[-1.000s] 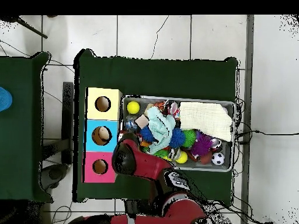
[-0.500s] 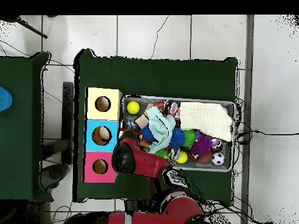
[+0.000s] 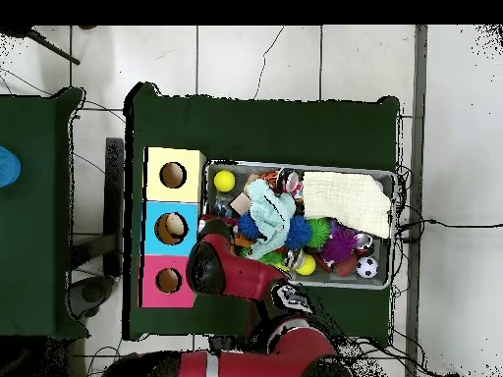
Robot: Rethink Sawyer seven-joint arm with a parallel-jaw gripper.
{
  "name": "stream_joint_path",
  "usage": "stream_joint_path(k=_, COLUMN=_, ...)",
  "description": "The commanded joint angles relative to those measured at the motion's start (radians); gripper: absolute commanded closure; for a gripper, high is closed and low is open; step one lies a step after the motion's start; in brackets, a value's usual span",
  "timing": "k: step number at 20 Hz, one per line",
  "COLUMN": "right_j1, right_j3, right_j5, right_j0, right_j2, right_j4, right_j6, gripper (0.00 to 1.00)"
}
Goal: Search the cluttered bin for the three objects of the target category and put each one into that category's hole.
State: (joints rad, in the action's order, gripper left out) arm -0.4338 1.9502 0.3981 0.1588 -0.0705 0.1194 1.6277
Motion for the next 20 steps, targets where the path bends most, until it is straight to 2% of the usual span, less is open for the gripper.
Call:
stream_joint_path(k=1, right_j1=0.075, right_j3=-0.079, right_j5=0.010, right_j0=0.026, right_j2=0.006, right_j4=-0.007, right_j6=0.177, gripper=1.00)
stream_joint_path(k=7, right_j1=0.023, right_j3=-0.068, right_j5=-0.084, right_j0=-0.007, right_j2=0.040, right_j4=0.025, right_j6=0.141, gripper=1.00)
stream_joint_path(k=12, right_j1=-0.005, right_j3=-0.064, right_j5=-0.125, right_j0=-0.018, right_j2=0.054, right_j4=0.029, right_j6=0.131, gripper=1.00)
stream_joint_path(k=20, right_j1=-0.174, right_j3=-0.035, right_j5=-0.366, right_j0=-0.058, right_j2=0.104, right_j4=0.047, right_j6=0.109, gripper=1.00)
